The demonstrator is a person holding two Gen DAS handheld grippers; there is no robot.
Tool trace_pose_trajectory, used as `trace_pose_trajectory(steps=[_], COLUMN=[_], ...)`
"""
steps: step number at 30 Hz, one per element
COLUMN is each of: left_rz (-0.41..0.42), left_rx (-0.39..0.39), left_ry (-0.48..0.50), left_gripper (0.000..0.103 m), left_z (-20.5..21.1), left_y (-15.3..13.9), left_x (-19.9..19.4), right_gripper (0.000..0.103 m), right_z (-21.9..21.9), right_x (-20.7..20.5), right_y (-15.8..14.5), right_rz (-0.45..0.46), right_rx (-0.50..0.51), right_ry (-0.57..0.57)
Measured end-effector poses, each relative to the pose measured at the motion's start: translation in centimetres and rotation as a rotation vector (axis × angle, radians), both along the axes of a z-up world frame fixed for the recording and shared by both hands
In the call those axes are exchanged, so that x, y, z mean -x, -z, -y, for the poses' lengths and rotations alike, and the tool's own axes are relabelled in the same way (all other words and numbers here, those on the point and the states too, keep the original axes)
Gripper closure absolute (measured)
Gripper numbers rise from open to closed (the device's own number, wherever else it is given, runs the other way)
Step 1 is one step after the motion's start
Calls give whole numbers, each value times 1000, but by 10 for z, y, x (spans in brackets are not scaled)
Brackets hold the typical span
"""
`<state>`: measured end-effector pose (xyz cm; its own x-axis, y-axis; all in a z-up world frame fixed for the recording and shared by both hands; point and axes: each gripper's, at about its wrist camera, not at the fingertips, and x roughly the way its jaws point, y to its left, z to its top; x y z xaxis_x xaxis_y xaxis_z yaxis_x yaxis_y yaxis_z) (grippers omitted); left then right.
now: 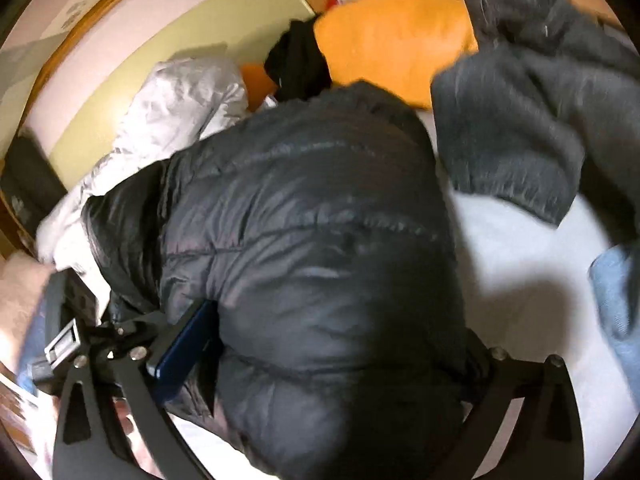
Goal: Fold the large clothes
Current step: 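Carry the folded coat with both tools toward the orange pillow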
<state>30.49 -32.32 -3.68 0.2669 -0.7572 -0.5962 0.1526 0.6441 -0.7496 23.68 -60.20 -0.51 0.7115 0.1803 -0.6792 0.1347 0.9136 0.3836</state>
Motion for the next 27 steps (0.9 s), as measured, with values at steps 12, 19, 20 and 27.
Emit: trace_pose_trajectory(steps=[12,19,20,27], left_rz=[466,399,403,479], left_rx=[-122,-253,-257,-319], left_ry=[120,103,86,6], left_gripper=[58,34,19,0], left_z=[37,44,40,-3], left_y=[-90,-34,-28,-46], left_x=[-5,-52,-52,-25], right_gripper=[44,35,31,0], right_z=[-28,-39,-40,-39], right_x=[9,-39,-37,-2], right_y=[-47,-8,-2,-21], right_rz=[291,135,141,175], right_rx=[214,271,283,368], right_ry=[65,118,133,210])
